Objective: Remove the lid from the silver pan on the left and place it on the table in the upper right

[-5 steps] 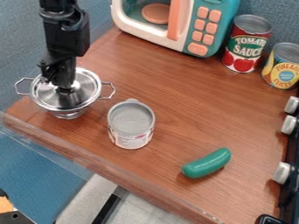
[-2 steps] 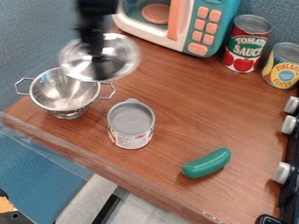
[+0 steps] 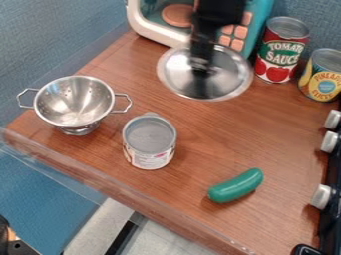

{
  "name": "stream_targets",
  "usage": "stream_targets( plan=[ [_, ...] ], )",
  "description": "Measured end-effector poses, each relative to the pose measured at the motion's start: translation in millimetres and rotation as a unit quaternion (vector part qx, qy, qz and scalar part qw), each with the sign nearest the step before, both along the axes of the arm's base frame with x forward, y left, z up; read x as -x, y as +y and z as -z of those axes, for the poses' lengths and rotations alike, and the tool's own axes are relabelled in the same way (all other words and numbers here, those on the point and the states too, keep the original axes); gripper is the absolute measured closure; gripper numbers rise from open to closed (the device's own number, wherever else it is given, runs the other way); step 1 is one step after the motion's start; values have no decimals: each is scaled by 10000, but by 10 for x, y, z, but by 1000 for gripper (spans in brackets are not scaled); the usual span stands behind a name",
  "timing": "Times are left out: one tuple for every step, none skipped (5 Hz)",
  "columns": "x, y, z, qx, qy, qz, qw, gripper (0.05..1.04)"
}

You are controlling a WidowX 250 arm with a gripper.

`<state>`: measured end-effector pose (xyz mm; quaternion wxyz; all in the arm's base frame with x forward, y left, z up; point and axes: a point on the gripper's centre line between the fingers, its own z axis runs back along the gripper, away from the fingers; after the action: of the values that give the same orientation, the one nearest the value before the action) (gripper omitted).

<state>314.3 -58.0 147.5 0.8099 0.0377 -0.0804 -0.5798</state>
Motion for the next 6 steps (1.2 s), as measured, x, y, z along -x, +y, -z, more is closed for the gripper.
stream_targets(
  plan=[
    [-273,-292,172,-272,3,197,9994,1032],
    [-511,-424,393,-436,144,230,9987,1032],
    [-707,-447,560,-612,313,123,9976,1032],
    [-866,-496,722,-636,464,67,9969,1032],
    [-969,-581,853,-486,529,44,9974,1032],
    [-1044,-620,958,-468,625,72,9969,1032]
  ],
)
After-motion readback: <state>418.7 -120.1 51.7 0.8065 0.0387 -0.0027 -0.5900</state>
